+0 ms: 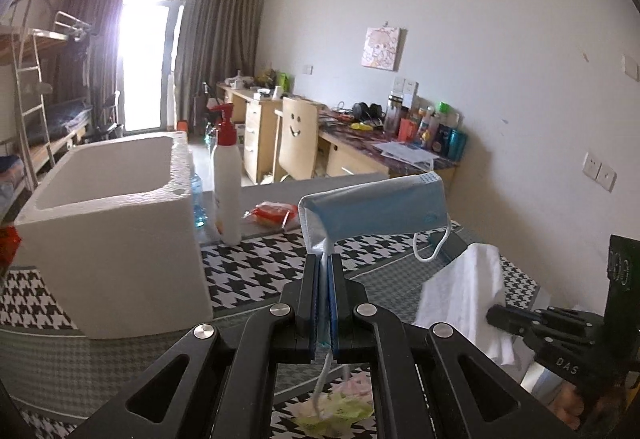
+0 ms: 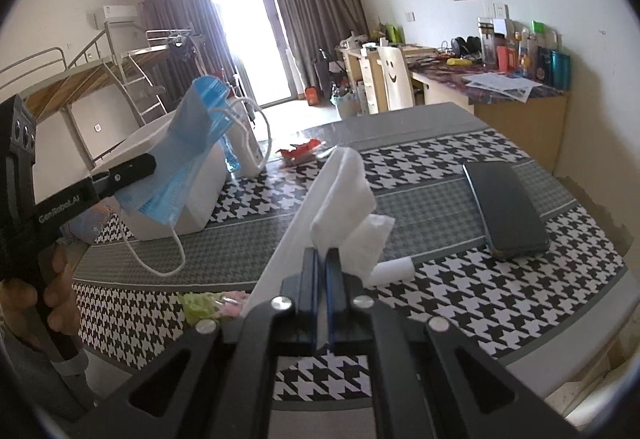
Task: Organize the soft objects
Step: 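Lift both masks off the table and carry them toward the white foam box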
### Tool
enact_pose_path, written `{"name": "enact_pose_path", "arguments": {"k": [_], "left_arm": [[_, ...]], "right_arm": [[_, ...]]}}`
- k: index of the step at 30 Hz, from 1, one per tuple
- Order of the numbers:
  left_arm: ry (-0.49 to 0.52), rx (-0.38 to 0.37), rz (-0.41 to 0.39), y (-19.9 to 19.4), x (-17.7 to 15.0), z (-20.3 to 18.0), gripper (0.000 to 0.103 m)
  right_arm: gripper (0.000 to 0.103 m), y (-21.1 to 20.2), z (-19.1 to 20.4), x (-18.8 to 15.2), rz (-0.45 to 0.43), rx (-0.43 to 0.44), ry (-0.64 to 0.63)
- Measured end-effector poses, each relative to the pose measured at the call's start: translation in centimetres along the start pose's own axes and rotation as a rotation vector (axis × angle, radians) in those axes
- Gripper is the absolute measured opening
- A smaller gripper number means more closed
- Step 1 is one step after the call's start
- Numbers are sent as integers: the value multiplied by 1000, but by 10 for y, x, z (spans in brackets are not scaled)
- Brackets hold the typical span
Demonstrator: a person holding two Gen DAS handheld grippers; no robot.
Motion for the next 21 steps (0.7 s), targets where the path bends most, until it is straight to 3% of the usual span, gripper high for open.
{"name": "enact_pose_path", "arguments": {"k": [21], "left_arm": [[21,101,-48,-25,8,28,4]], "right_arm": [[6,-1,31,28,-57,42,-69]]}}
Point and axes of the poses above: each gripper's, at about its wrist camera, not at the fingertips, and y roughly the way its jaws point, z to its left, x to its top, the point moved 10 cm from there along y, roughly the way its jaws point, and after that the axes turned 3 degrees about z, right-handed, at the moved point
